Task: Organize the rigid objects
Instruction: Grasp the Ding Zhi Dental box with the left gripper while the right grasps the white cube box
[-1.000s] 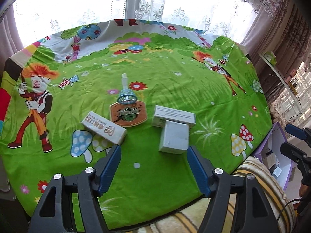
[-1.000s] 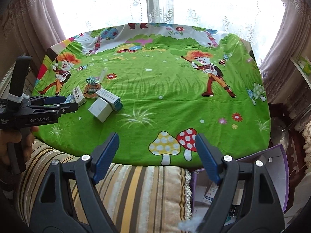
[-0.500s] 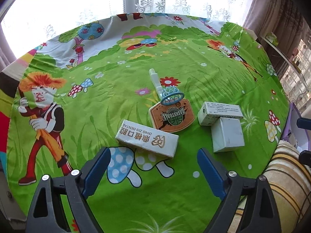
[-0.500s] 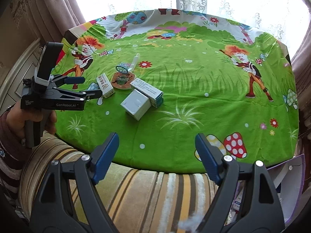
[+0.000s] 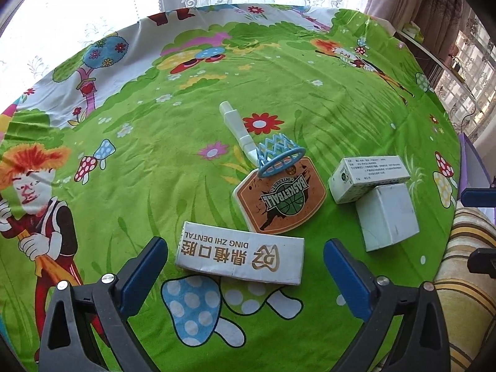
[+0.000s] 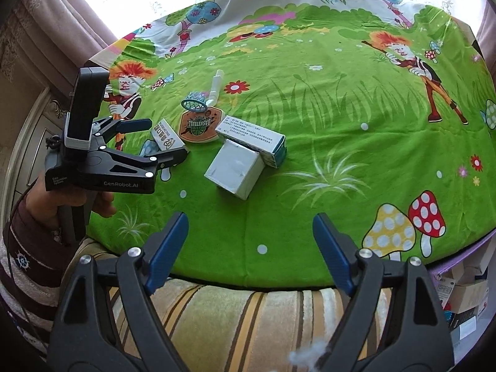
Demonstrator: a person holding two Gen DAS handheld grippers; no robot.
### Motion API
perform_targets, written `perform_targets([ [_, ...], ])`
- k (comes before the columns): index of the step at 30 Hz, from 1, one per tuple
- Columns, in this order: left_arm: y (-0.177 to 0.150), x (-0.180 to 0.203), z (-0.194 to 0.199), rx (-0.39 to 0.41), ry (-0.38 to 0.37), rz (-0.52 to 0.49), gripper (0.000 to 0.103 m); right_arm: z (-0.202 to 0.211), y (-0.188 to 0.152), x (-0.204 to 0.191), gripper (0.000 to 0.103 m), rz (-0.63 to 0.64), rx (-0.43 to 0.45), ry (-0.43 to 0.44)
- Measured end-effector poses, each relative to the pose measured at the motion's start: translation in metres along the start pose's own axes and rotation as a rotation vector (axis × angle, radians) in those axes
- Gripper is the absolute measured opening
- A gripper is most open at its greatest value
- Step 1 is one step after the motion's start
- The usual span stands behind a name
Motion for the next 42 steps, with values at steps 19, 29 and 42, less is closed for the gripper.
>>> perform_targets([
  [19,-0.02,0.011,0.013,-0.029,0.052,0.1,0.084,-0.042,0.021,-0.009,0.085,-0.145,0.002,-0.038],
  [29,-0.043,-0.002,0.049,0.019,0.197,0.313,0.083,-0.059,0.031,-0.015,0.085,-0.171,0.008,-0.102],
  [42,-0.06,0.02,0.07,0.107,0.235,0.417,0.083,-0.074,0.036,-0.013,0.065,-0.153,0.005,-0.13],
])
Point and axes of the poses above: each gripper's, at about its wrist camera, not at the fingertips, and z roughly against the way its jaws point, x to its right, y to its top, the point moved 4 cm from there along -z, roughly the way its jaws point, and after that the axes turned 5 degrees about -x, right-handed, at the moved point
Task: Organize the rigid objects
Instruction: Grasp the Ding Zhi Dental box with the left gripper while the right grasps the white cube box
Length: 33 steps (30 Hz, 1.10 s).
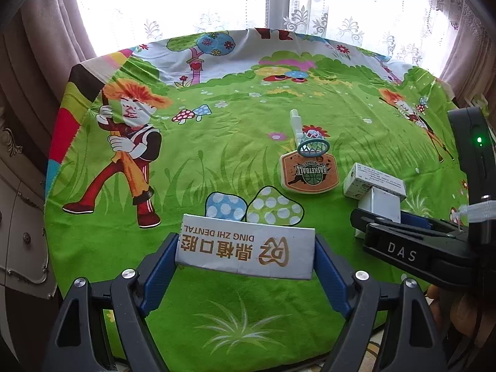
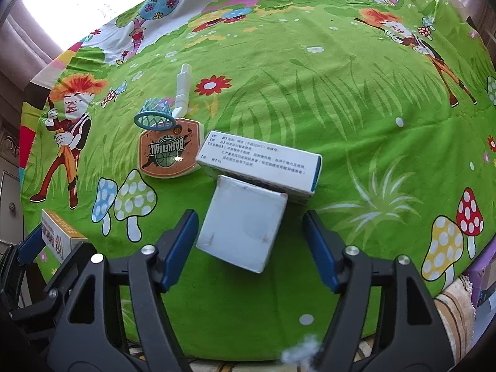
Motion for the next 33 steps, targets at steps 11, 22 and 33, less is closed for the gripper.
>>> perform_targets([
  [11,-0.01,0.007,0.031,0.066,-0.014,0.083,0.083,0.024,-0.011,0.016,0.049,-0.003,0.041,0.061],
  [22,-0.02,0.035,0.06,0.108,-0.061,0.088,0.083,0.068,-0.025,0.038,0.044,0.027,0.135,0.157],
  [33,-0.031,0.073,0.075,0.113,-0.132,0.038,0.083,0.106,-0.047,0.065,0.044,0.045,0.204,0.197],
])
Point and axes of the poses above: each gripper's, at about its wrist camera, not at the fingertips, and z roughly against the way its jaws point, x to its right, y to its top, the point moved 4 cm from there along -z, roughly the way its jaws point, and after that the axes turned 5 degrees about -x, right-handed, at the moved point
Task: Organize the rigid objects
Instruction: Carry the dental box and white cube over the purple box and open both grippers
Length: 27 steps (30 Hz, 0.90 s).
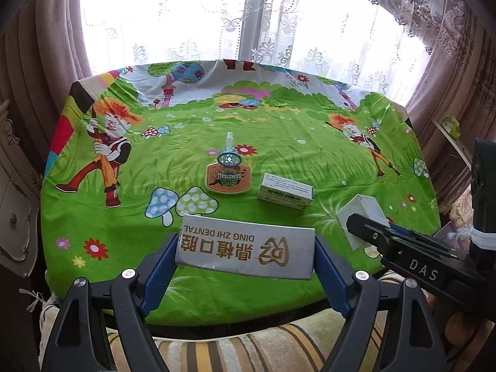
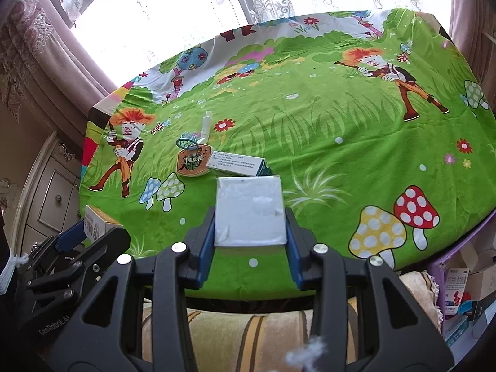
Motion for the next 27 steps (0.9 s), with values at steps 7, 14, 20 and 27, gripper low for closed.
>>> perform_targets([
  [7,-0.009,0.036,0.004,-0.017,-0.067,-0.048,0.083,0.033,-0.017,0.028,0.044,-0.019,0.022,0.0],
  [14,-0.023,0.091,0.005,-0.048,-0.149,-0.135,0.083,0.072,-0.036,0.071,0.044,-0.053,0.05,-0.022],
  [20,-0.036,0.143,0.007,-0.071,-0.206,-0.233,0.083,0.107,-0.045,0.117,0.044,-0.105,0.088,-0.074],
  [27,-0.042,0.192,0.007,-0.096,-0.269,-0.31,0.083,0.15,-0.053,0.188,0.044,-0.185,0.14,-0.189],
])
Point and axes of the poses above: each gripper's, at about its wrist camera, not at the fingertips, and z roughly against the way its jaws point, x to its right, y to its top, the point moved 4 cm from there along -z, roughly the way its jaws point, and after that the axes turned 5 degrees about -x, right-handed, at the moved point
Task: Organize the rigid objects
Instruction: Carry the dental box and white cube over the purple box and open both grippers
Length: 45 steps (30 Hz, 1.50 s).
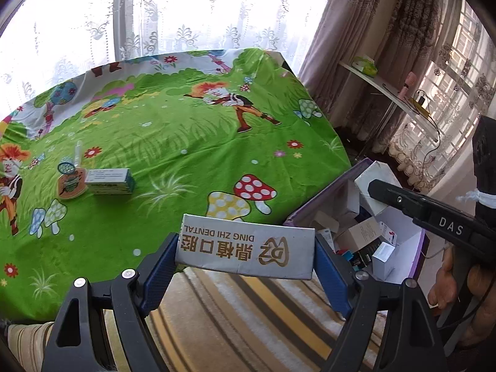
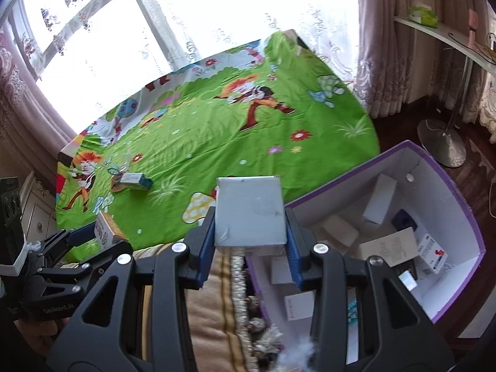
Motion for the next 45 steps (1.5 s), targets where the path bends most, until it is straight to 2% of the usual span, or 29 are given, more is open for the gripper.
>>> perform_targets([
  [10,0.022,0.07,-0.033,-0.06,-0.117,-0.091,0.083,0.025,0.007,0.101,0.044,-0.132,0.039,-0.143],
  [19,0.037,0.1,-0.063,-0.129,-0.248,-0.053,0.085,0.032,0.012,0.138,0.045,-0.154,0.061,-0.235],
  [20,0.039,0.101,-0.066,-0.136,-0.258,-0.042,0.085,0.031,0.012,0.14,0.046,-0.159,0.059,-0.24],
  [22,0.04,0.1,-0.073,-0.156,-0.265,-0.018,0.085,0.031,0.012,0.142,0.063,-0.166,0.065,-0.249],
  [25,0.038,0.096,-0.076,-0.171,-0.266,0.008,0.086,0.034,0.013,0.141,0.076,-0.147,0.093,-0.259],
  [35,0.037,0.084,-0.071,-0.159,-0.259,0.039,0.086,0.034,0.013,0.127,0.081,-0.124,0.082,-0.231],
  [45,0.04,0.071,-0.055,-0.108,-0.25,0.037,0.086,0.037,0.017,0.103,0.083,-0.06,0.082,-0.235],
])
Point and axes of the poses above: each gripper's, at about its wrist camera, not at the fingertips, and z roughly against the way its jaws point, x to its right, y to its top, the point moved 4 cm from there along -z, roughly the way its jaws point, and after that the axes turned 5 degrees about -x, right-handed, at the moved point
